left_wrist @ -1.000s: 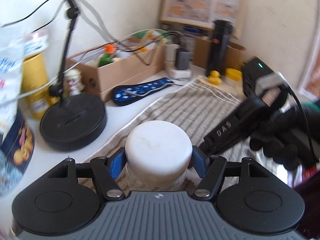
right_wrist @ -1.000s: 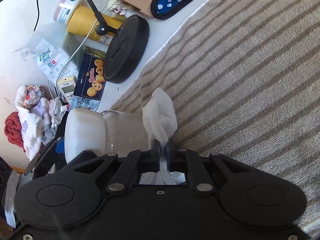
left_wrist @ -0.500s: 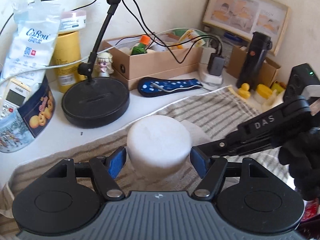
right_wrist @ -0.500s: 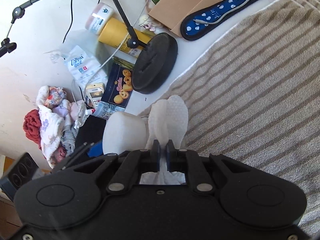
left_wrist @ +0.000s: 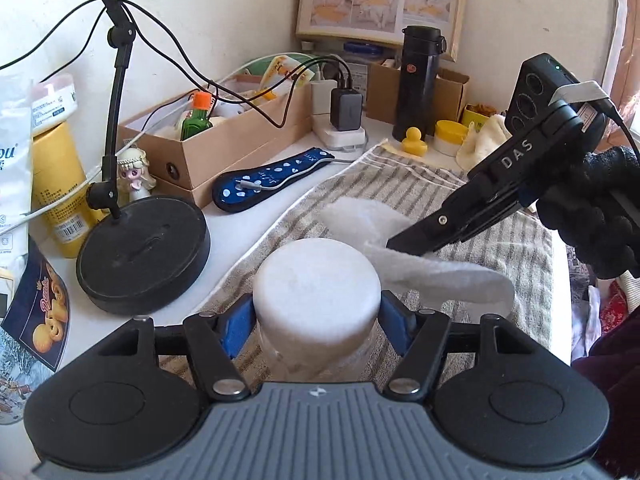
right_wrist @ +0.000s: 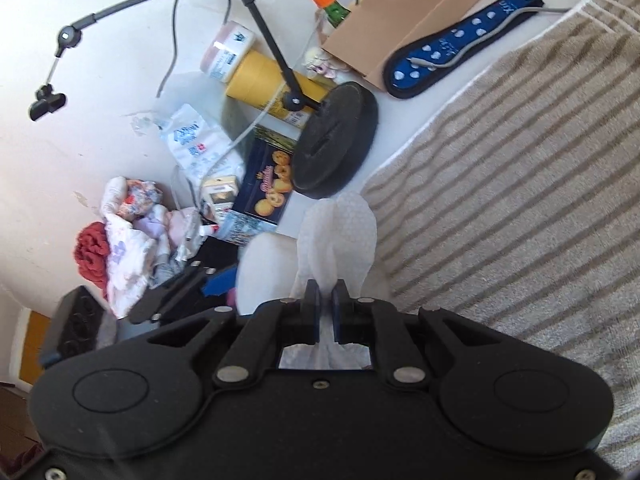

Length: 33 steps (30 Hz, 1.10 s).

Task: Clean container
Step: 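Continue wiping the jar's side with the cloth in the right gripper, then wipe the white cloth around the glass jar's side with the right gripper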

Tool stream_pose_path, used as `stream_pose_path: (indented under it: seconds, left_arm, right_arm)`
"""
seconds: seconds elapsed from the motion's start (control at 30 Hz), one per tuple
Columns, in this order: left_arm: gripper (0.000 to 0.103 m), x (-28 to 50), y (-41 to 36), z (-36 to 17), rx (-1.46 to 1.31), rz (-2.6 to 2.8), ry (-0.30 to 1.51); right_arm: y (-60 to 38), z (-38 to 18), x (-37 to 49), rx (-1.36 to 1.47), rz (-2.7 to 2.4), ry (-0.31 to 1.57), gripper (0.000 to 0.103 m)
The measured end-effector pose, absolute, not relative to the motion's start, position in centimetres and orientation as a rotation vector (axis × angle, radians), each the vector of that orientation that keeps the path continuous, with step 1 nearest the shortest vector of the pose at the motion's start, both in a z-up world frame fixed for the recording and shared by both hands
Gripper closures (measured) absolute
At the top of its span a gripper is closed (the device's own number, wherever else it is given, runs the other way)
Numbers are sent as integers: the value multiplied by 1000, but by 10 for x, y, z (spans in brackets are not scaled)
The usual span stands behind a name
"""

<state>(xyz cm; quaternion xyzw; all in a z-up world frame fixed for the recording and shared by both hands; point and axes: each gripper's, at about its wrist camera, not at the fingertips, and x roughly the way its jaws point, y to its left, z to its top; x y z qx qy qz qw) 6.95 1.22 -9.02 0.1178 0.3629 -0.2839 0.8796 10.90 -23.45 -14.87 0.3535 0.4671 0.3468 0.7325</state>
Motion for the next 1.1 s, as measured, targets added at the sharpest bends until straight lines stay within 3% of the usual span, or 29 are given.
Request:
stream_pose_path:
  seconds: [0.5, 1.1]
  left_arm:
    - [37, 63, 1, -91, 227, -493, 761]
    - [37, 62, 1, -91, 216, -458, 766]
  right_arm:
    - [-228, -159, 122, 936, 761, 997, 96]
    - [-218, -168, 127, 812, 701, 1033, 96]
